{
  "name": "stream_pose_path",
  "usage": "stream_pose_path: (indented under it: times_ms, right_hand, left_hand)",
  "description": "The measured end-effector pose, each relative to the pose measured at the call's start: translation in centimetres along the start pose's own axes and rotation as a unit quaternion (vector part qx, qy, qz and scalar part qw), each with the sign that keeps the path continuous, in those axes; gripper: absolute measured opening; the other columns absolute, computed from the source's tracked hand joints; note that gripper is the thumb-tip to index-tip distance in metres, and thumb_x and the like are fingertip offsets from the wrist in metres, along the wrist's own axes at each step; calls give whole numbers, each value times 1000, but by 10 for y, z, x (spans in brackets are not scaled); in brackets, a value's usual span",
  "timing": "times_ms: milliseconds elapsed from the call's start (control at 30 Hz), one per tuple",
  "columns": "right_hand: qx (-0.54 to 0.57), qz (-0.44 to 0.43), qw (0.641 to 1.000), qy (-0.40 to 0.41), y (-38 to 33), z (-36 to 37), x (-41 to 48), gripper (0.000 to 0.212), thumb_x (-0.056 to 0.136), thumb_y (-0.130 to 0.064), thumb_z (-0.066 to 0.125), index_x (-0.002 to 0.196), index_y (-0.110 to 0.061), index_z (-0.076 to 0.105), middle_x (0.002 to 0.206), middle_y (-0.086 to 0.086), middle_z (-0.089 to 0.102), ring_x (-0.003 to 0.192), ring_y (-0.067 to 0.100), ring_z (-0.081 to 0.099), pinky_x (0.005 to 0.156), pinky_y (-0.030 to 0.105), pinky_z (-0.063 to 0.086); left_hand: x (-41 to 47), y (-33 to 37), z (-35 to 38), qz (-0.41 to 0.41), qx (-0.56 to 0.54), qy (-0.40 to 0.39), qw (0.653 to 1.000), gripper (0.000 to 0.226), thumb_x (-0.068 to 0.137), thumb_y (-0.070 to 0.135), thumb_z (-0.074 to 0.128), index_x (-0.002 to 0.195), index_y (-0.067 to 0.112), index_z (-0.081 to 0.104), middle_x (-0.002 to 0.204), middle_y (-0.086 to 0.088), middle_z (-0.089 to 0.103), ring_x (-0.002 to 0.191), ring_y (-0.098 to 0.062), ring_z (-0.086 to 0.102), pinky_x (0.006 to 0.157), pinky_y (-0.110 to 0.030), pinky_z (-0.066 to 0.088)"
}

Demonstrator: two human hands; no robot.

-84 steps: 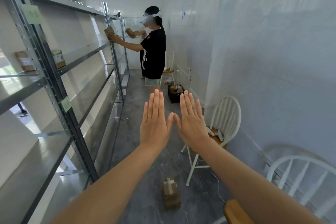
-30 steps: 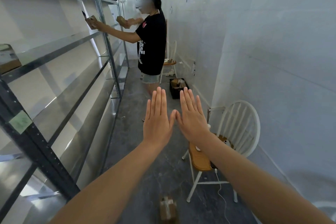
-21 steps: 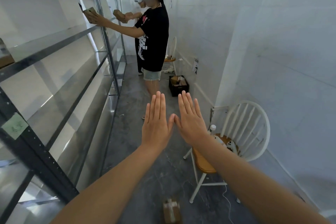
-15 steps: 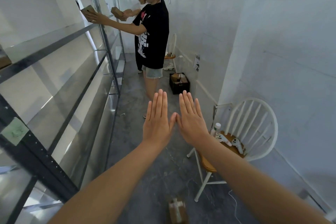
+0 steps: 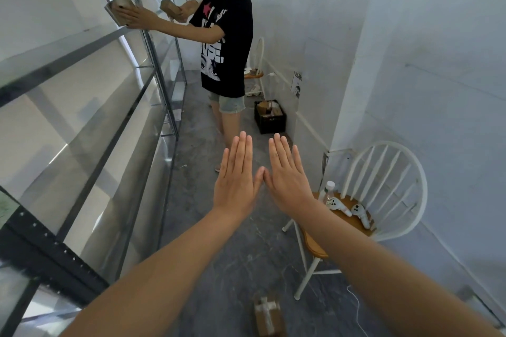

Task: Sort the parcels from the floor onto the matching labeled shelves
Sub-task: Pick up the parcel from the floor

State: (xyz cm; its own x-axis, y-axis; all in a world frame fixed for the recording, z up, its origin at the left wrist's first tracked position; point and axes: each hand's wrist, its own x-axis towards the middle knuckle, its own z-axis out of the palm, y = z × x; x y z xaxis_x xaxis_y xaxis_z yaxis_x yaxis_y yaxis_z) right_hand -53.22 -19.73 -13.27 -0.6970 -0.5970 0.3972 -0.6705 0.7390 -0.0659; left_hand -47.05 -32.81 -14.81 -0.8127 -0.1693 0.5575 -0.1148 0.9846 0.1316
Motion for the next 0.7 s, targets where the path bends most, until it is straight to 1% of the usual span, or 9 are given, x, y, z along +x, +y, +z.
stream_pose_path:
  times_ms: [67,133,200,300,367,467,500,633,700]
  right_hand:
    - [6,-2,1000,0,9,5,7,66,106,-39,18,159,-3,2,168,15,-4,155,26,-8,125,41,-8]
    - [13,-6,1000,0,19,9,15,66,106,-38,20,159,-2,4,168,15,-1,156,25,-6,125,41,-6]
    - [13,-16,1000,-4,30,12,24,65,108,-36,24,159,-2,3,168,15,-1,156,26,-6,125,40,-8]
    - [22,-28,999,-2,49,16,37,64,109,-36,25,159,-3,3,169,14,-3,155,25,-8,123,39,-11]
    - [32,-31,999,0,61,21,45,64,108,-37,21,159,-2,5,169,15,0,156,25,-6,124,39,-9]
    - [32,-41,999,-6,77,27,55,69,102,-42,9,159,-2,6,168,16,1,156,25,-4,125,41,-6]
    - [32,-47,998,-7,82,29,58,69,103,-41,10,159,-2,6,168,16,2,156,26,-4,125,41,-5]
    - [47,-69,996,3,97,36,67,62,108,-33,25,158,0,8,168,17,4,156,28,-2,126,40,-7]
    - [53,-74,996,11,102,43,71,62,107,-34,21,157,2,14,167,19,10,155,29,3,124,38,-11]
  left_hand:
    - [7,2,8,-4,5,-4,1000,70,108,43,28,161,6,2,171,-10,-2,158,-19,-3,129,-41,7]
    - [15,6,15,-16,9,-5,1000,71,108,43,31,161,6,2,171,-10,-2,158,-19,-3,129,-40,5]
    - [24,11,23,-24,11,-6,1000,71,108,41,32,161,5,1,171,-10,-3,158,-19,-4,129,-39,3]
    - [38,20,35,-38,14,-9,999,71,108,41,32,161,6,0,171,-9,-4,158,-18,-5,129,-38,2]
    - [48,26,43,-46,18,-7,999,71,108,41,32,161,6,1,171,-10,-3,158,-19,-4,129,-38,2]
    - [59,34,53,-56,29,-5,998,71,108,42,31,161,6,2,171,-10,-2,158,-19,-3,129,-38,2]
    - [63,36,57,-59,33,-5,998,71,108,42,30,161,5,2,171,-10,-2,158,-20,-3,128,-38,3]
    - [75,42,70,-69,43,-9,997,71,108,43,29,161,5,3,171,-11,0,158,-21,-2,129,-40,6]
    - [77,44,76,-76,49,-10,996,70,108,43,28,161,5,4,171,-11,0,158,-21,-1,129,-40,6]
